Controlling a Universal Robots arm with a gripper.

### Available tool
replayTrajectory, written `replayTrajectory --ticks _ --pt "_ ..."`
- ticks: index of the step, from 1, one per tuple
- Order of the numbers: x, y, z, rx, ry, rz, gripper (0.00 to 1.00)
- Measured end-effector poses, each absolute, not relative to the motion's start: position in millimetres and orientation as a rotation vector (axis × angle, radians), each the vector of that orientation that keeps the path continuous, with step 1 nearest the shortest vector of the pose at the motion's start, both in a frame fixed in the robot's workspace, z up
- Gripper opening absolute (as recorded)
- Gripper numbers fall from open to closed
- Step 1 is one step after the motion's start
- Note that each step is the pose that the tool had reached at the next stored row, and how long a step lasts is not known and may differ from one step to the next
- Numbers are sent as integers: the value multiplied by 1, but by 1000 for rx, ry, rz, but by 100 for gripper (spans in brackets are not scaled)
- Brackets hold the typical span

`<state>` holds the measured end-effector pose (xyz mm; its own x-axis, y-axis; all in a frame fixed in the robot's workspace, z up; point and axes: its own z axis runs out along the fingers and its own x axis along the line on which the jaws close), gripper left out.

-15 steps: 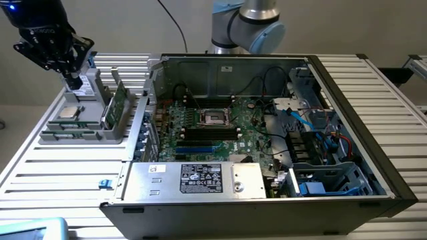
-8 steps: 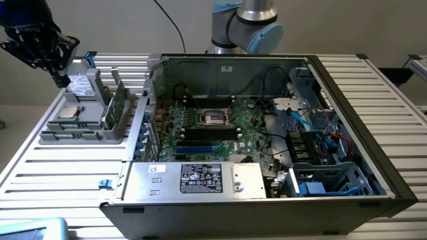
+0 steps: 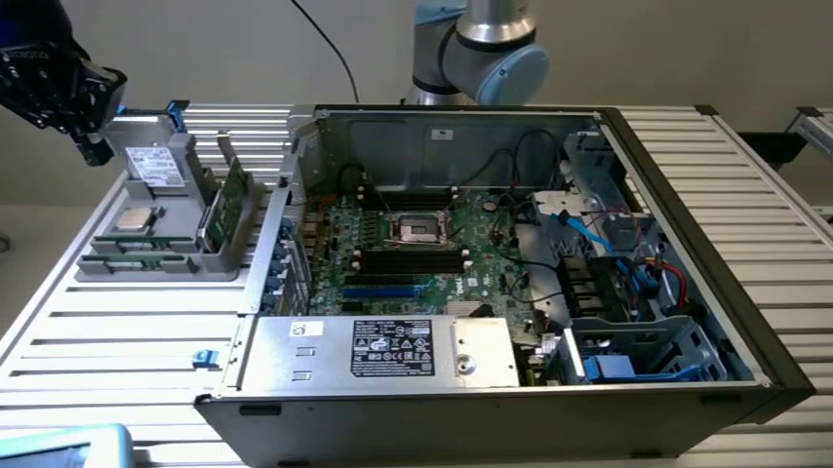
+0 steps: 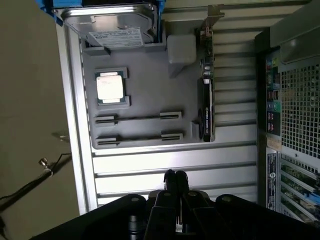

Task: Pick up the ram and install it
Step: 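Reach for the ram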

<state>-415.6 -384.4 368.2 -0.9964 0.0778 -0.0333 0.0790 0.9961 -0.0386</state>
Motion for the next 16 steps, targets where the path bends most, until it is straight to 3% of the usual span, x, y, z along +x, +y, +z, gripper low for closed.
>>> replayTrajectory --ticks 11,16 --pt "-448 -354 362 122 3104 -62 11" --pt "-451 -353 362 122 3104 -61 11"
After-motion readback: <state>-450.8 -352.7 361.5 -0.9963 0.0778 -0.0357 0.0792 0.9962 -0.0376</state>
